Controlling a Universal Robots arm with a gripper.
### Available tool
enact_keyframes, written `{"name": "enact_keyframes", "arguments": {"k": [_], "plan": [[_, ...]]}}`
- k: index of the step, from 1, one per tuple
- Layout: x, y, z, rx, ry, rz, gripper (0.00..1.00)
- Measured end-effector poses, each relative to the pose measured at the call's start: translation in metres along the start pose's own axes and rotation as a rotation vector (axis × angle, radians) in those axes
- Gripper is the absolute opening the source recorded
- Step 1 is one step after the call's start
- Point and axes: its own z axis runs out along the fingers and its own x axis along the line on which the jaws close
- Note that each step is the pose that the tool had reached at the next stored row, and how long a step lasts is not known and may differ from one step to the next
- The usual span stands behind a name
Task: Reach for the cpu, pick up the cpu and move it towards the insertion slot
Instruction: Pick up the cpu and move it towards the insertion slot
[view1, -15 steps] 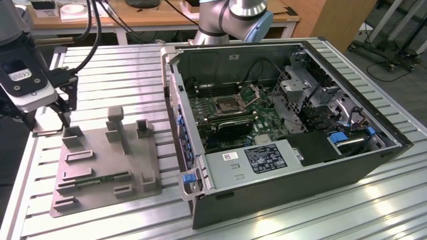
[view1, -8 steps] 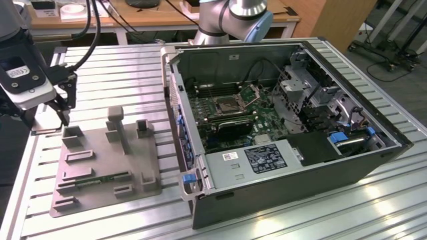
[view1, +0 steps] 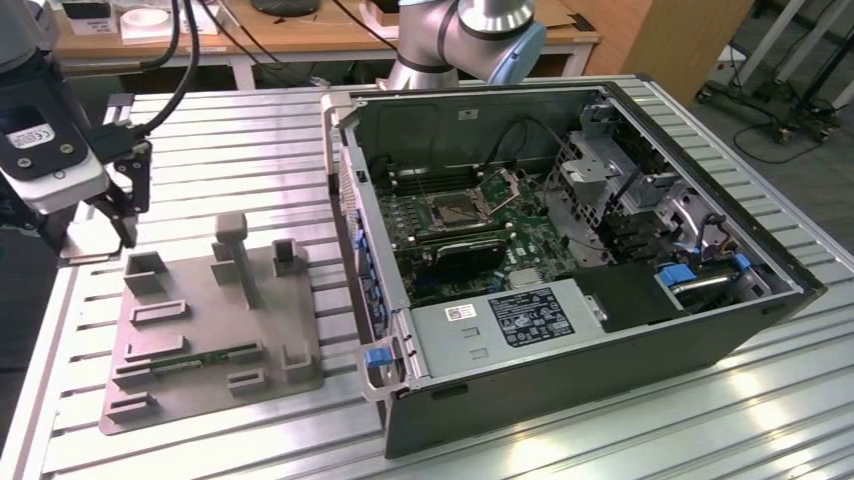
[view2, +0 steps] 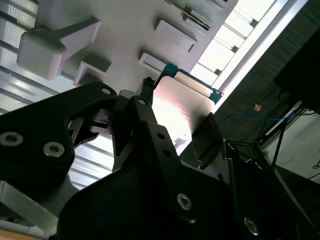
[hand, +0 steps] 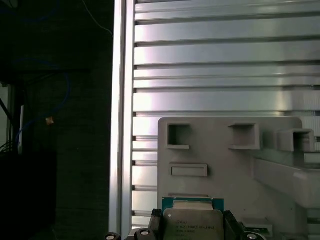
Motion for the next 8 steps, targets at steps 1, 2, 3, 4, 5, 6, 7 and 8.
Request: {"name": "enact_keyframes", "arguments": {"k": [1, 2, 3, 4, 5, 6, 7, 8], "plan": [[0.0000, 0.0000, -0.0006, 0.0000, 0.0000, 0.000, 0.55], [0.0000, 0.0001, -0.0013, 0.0000, 0.0000, 0.000, 0.55], [0.0000, 0.0001, -0.0020, 0.0000, 0.0000, 0.000, 0.55], [0.0000, 0.0001, -0.0027, 0.0000, 0.0001, 0.000, 0.55], [0.0000, 0.0001, -0.0035, 0.0000, 0.0001, 0.000, 0.55], [0.0000, 0.0002, -0.0041, 0.0000, 0.0001, 0.000, 0.55], [0.0000, 0.0002, -0.0047, 0.0000, 0.0000, 0.000, 0.55], [0.0000, 0.0002, -0.0055, 0.0000, 0.0002, 0.000, 0.55]]}}
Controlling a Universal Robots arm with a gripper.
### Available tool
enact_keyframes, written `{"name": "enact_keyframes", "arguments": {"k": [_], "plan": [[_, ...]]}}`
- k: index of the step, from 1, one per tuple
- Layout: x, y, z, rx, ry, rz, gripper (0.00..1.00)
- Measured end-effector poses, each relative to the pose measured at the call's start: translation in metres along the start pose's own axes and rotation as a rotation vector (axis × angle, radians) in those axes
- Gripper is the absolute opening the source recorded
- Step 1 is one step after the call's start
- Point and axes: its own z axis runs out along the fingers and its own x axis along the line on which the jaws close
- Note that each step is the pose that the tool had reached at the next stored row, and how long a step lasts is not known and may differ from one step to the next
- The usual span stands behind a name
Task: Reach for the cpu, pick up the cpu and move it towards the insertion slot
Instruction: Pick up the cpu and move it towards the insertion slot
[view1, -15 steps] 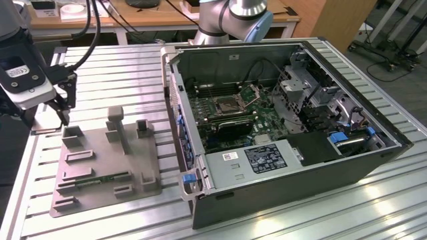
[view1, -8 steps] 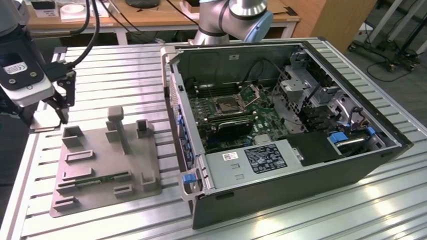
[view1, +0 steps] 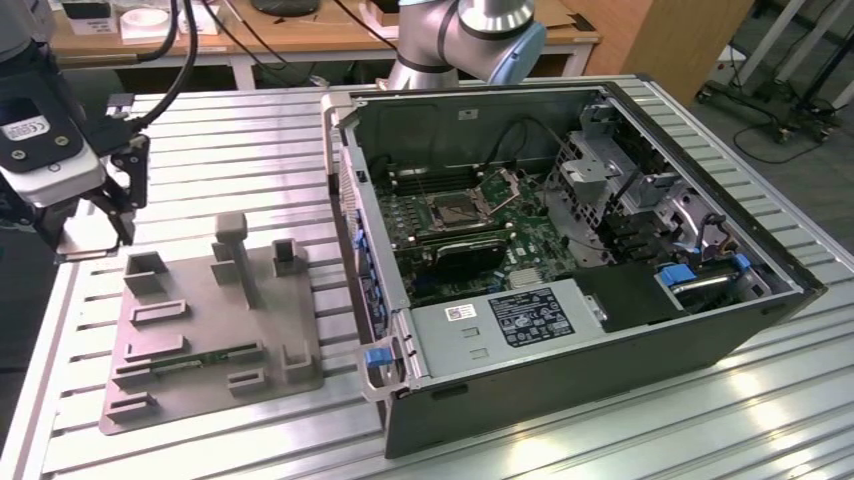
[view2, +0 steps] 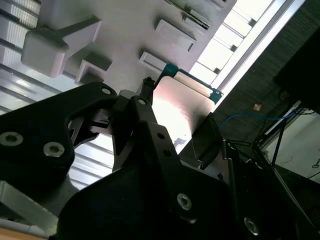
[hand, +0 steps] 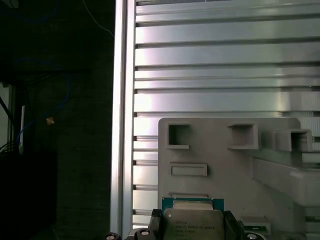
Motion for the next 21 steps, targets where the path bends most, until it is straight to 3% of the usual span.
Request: {"name": "enact_keyframes", "arguments": {"k": [21], "plan": [[-0.0001, 0.0005, -0.0136, 0.0000, 0.0018, 0.000, 0.55]]}}
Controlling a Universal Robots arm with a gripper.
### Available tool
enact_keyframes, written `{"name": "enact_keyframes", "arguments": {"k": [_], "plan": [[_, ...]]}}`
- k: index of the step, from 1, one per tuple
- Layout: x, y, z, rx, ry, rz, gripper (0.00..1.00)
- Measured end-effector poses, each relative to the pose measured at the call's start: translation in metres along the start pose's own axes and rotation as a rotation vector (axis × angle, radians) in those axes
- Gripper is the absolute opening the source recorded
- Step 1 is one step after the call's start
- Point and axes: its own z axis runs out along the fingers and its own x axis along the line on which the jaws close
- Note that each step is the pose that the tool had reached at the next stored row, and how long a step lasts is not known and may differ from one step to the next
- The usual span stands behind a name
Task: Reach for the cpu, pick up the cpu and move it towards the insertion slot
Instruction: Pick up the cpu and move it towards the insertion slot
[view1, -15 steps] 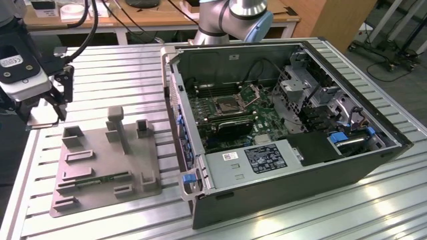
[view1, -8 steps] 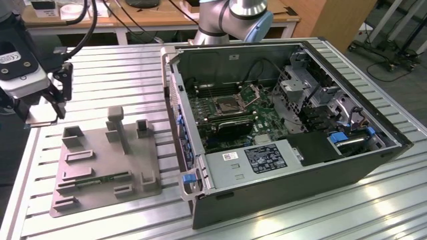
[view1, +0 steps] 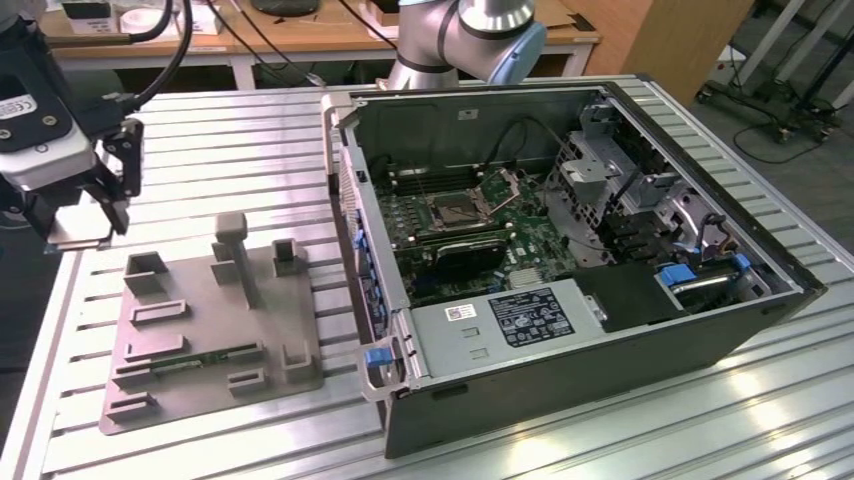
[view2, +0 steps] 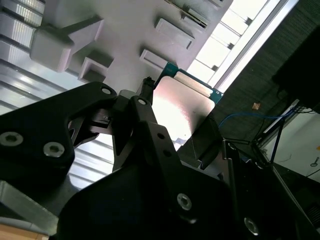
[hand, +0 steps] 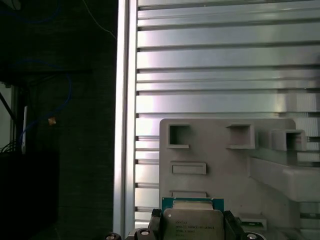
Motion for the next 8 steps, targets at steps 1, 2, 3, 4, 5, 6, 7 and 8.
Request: {"name": "enact_keyframes", "arguments": {"k": [1, 2, 3, 4, 5, 6, 7, 8], "plan": [[0.0000, 0.0000, -0.0007, 0.0001, 0.0002, 0.000, 0.55], [-0.0001, 0.0000, -0.0014, 0.0001, 0.0003, 0.000, 0.55], [-0.0001, 0.0001, -0.0020, 0.0000, 0.0004, 0.000, 0.55], [-0.0001, 0.0001, -0.0026, 0.0000, 0.0006, 0.000, 0.55], [-0.0001, 0.0001, -0.0032, 0.0000, 0.0007, 0.000, 0.55], [-0.0001, 0.0001, -0.0038, 0.0000, 0.0008, 0.000, 0.55], [-0.0001, 0.0002, -0.0044, 0.0000, 0.0010, 0.000, 0.55], [-0.0001, 0.0002, -0.0051, 0.0000, 0.0011, 0.000, 0.55]]}}
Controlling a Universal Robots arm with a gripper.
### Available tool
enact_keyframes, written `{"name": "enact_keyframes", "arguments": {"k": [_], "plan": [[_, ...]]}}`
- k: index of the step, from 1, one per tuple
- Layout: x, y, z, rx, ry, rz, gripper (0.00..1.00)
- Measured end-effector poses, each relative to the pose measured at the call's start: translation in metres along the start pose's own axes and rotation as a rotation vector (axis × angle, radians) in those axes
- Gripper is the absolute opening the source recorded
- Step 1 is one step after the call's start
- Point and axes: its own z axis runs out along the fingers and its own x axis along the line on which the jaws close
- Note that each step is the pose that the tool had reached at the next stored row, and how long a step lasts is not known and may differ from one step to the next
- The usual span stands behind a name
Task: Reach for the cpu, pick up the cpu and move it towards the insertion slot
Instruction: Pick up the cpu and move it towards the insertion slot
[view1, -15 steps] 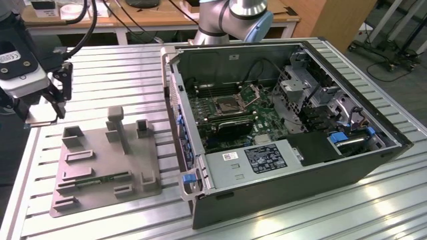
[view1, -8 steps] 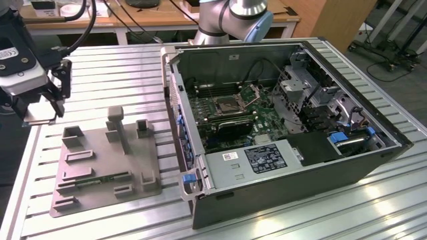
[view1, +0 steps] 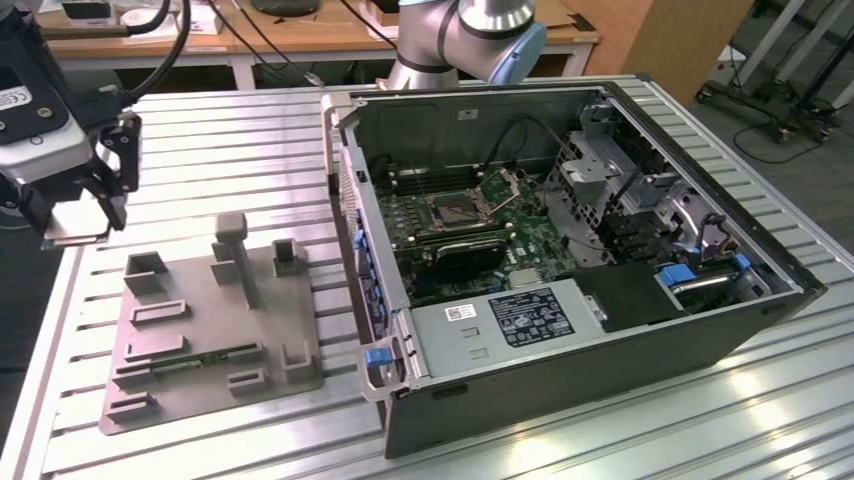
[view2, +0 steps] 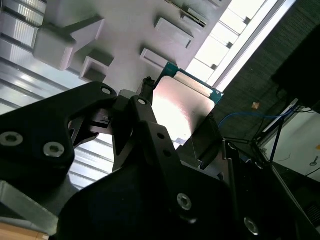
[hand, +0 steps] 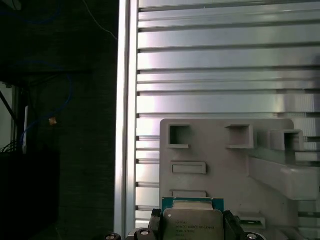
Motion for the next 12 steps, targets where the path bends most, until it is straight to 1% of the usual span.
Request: {"name": "enact_keyframes", "arguments": {"k": [12], "plan": [[-0.0001, 0.0003, -0.0076, 0.0000, 0.0016, 0.000, 0.55]]}}
